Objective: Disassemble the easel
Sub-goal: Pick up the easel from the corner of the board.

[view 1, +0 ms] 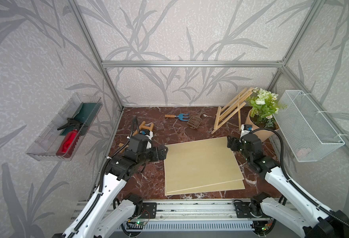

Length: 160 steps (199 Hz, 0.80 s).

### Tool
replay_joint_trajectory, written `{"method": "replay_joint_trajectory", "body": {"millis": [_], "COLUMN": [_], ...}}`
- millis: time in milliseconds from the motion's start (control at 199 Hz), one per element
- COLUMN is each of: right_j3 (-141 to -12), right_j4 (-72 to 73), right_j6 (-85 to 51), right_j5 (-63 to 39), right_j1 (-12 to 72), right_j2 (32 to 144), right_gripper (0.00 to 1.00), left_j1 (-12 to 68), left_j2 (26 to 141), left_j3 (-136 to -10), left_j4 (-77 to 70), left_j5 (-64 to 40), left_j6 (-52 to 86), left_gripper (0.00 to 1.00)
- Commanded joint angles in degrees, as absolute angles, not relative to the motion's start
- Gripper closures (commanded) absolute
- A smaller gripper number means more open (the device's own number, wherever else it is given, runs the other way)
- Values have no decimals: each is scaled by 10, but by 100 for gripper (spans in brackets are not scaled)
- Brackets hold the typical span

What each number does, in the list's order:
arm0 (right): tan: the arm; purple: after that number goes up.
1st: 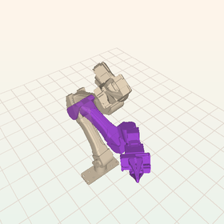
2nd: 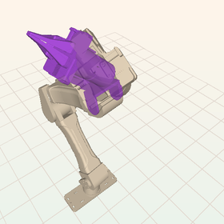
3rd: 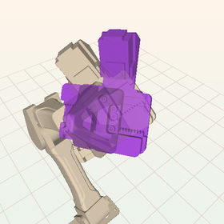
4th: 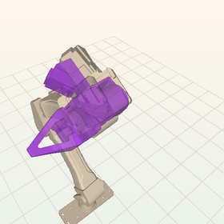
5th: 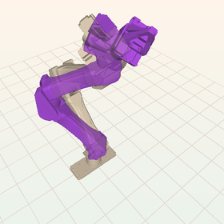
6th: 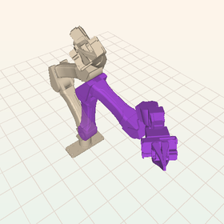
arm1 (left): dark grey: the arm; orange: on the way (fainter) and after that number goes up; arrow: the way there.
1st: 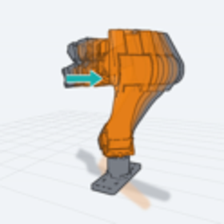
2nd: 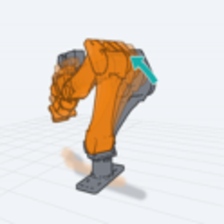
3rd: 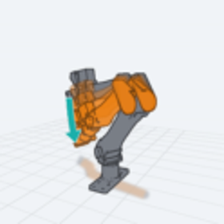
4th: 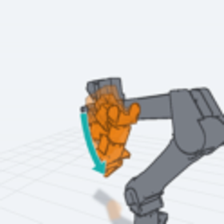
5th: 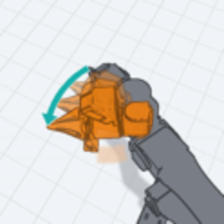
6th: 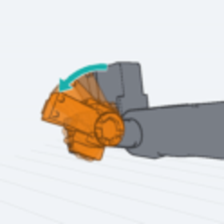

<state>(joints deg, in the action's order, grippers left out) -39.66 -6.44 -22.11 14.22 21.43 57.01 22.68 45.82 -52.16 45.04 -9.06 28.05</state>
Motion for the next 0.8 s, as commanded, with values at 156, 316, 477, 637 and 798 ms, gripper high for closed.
{"method": "replay_joint_trajectory", "body": {"millis": [156,316,477,637,798], "right_j3": [-502,-549,-555,-533,-499], "right_j4": [34,75,157,239,328], "right_j6": [-148,-125,-95,-67,-46], "right_j5": [202,226,202,177,155], "right_j1": [212,193,168,159,157], "right_j2": [724,810,864,892,901], "right_gripper": [18,18,19,29,33], "left_j1": [239,239,239,239,239], "left_j2": [400,408,408,408,408], "left_j3": [-482,-486,-486,-487,-486], "left_j4": [456,464,463,462,462], "left_j5": [-93,-96,-104,-112,-116], "left_j6": [274,263,259,257,255], "left_gripper": [1,1,1,1,1]}}
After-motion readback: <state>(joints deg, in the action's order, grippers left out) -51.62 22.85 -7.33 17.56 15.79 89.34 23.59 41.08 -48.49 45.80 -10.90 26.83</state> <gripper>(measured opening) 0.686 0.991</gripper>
